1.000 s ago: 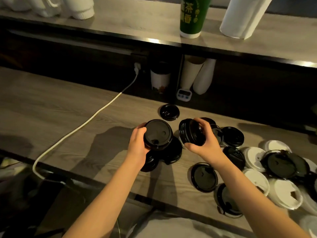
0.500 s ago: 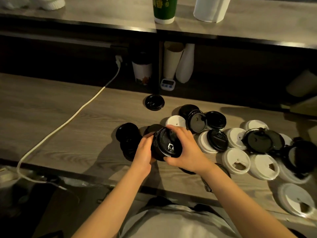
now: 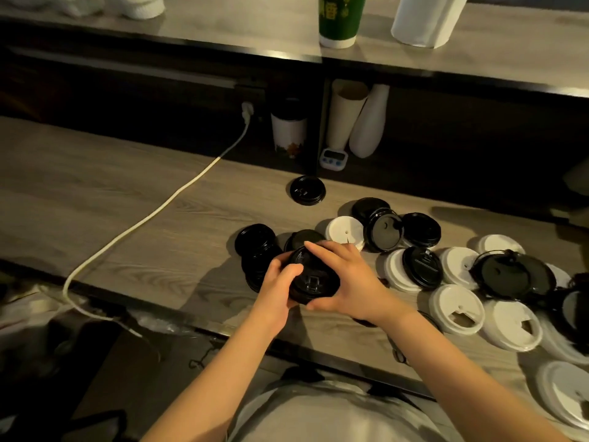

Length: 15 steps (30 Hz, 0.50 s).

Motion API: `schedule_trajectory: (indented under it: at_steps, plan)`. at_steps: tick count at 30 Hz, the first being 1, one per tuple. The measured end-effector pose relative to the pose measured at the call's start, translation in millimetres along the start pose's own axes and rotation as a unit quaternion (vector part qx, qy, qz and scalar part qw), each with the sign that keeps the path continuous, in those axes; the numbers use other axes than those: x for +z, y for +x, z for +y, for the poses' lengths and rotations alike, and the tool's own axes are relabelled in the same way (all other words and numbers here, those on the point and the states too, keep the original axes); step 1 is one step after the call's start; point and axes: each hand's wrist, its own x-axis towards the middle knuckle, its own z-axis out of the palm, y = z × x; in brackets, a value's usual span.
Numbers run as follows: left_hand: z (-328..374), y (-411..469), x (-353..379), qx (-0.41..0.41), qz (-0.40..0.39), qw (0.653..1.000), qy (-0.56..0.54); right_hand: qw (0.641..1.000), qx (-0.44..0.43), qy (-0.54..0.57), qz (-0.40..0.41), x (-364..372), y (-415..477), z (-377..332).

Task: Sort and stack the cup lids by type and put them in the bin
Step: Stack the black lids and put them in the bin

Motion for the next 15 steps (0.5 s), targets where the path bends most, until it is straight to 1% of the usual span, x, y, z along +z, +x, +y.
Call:
schedule_trajectory:
  at_steps: [3, 7, 9, 11, 13, 15]
  plan:
    - [4, 0, -11, 0.012, 0.023, 0.999, -0.026, 1.000, -0.019, -0.005, -0.021, 6, 15, -6]
    - [15, 4, -29, 0.031, 0.041, 0.997, -0.053, 0.997, -0.066, -0.018, -0.039, 13, 43, -18]
    - [21, 7, -41, 0.045, 0.070, 0.994, -0.067, 0.995, -0.084, -0.005, -0.048, 15, 56, -25]
    - [28, 12, -57, 0.062, 0.118, 0.986, -0.097, 0.996, -0.068, 0.032, -0.048, 14, 69, -29]
    - [36, 18, -77, 0.073, 0.176, 0.973, -0.128, 0.996, -0.026, 0.063, -0.049, 13, 81, -26]
    - [41, 21, -96, 0.086, 0.212, 0.963, -0.139, 0.998, 0.001, 0.029, -0.048, 17, 96, -20]
